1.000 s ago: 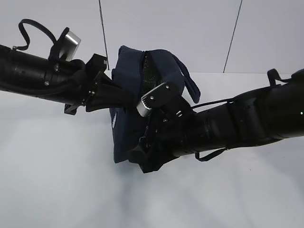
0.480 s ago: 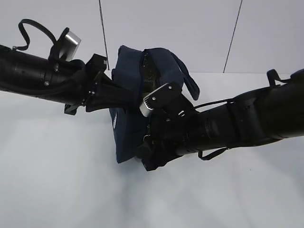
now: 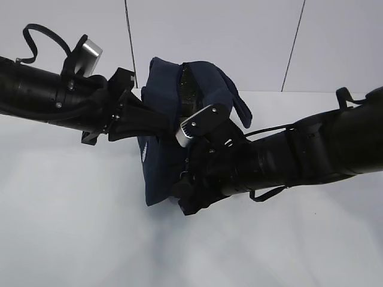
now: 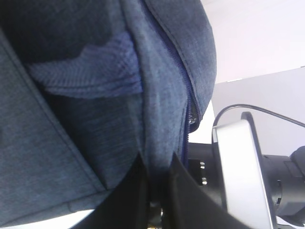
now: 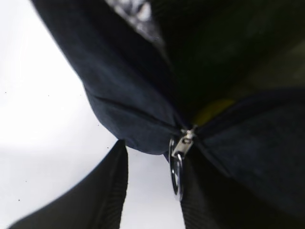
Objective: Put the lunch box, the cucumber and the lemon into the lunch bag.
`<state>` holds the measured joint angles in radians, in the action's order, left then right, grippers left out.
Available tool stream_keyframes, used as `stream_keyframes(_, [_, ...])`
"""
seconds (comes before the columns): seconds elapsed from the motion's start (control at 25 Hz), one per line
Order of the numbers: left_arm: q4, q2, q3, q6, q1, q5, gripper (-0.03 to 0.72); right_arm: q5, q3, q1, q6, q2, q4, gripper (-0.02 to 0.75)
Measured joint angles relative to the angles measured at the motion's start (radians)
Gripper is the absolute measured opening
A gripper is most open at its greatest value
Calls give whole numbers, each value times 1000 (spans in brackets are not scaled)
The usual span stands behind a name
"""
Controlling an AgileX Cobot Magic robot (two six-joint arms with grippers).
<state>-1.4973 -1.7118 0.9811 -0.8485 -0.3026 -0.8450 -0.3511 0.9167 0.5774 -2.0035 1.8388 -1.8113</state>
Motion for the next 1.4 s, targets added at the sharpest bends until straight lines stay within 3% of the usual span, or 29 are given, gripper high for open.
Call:
stream_keyframes(0.84, [0, 0, 0, 0, 2, -5, 18, 0, 46, 0, 3, 25, 0, 277])
stream_keyframes(1.32, [4, -1, 0, 0, 2, -6, 18, 38, 46, 0, 6, 26, 0, 8])
stream_keyframes(1.4, [4, -3, 0, 0, 2, -7, 18, 52, 46, 0, 6, 26, 0, 5])
